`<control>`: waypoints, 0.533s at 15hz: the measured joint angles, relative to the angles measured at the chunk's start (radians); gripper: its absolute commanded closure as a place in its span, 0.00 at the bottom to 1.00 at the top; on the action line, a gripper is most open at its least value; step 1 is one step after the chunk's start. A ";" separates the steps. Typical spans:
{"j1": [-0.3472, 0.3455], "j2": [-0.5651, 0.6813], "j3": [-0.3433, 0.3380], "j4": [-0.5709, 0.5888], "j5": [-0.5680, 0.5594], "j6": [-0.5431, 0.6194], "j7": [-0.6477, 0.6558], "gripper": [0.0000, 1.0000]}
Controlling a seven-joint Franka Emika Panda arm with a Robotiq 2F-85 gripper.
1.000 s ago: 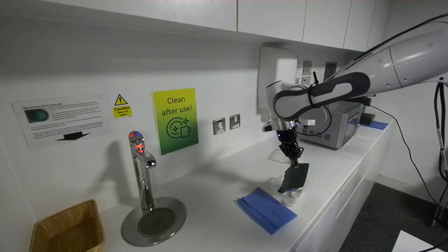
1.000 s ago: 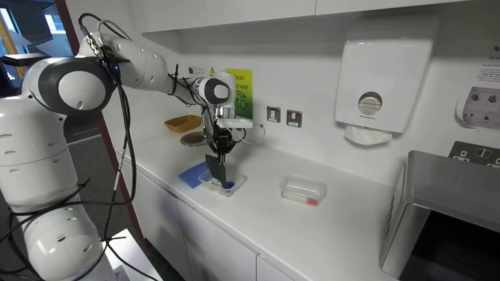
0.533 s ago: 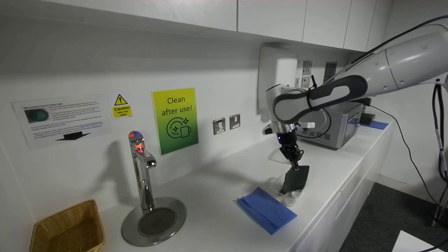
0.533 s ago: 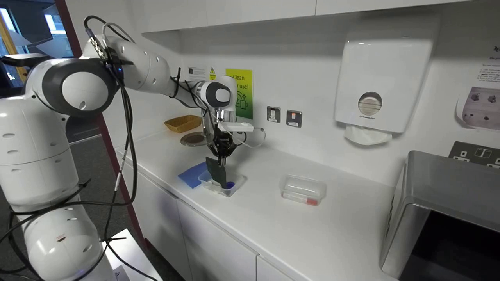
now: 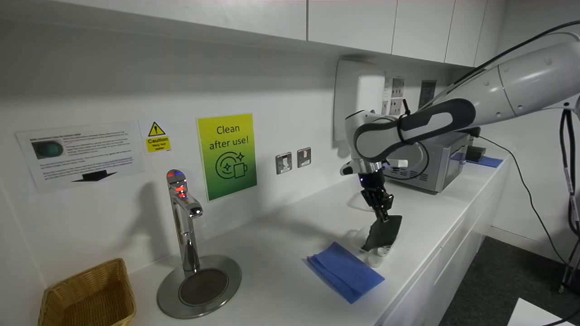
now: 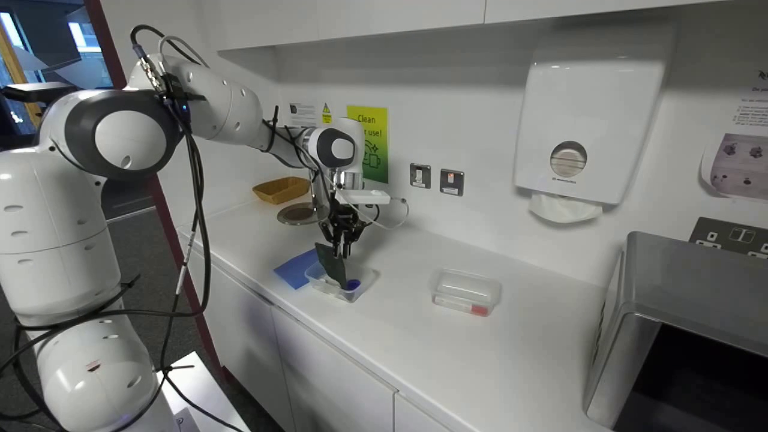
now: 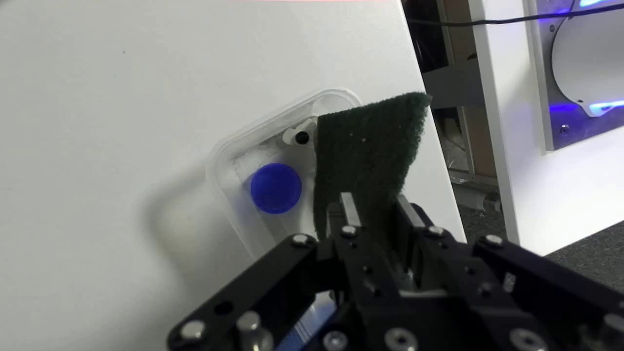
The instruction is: Put the black fabric in the clear container on the left.
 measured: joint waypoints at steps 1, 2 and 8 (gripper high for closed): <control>-0.001 0.000 0.000 -0.002 0.000 0.001 0.001 0.35; -0.002 0.000 0.000 -0.003 0.000 0.002 0.002 0.29; -0.007 -0.008 0.000 -0.003 0.000 0.029 0.023 0.00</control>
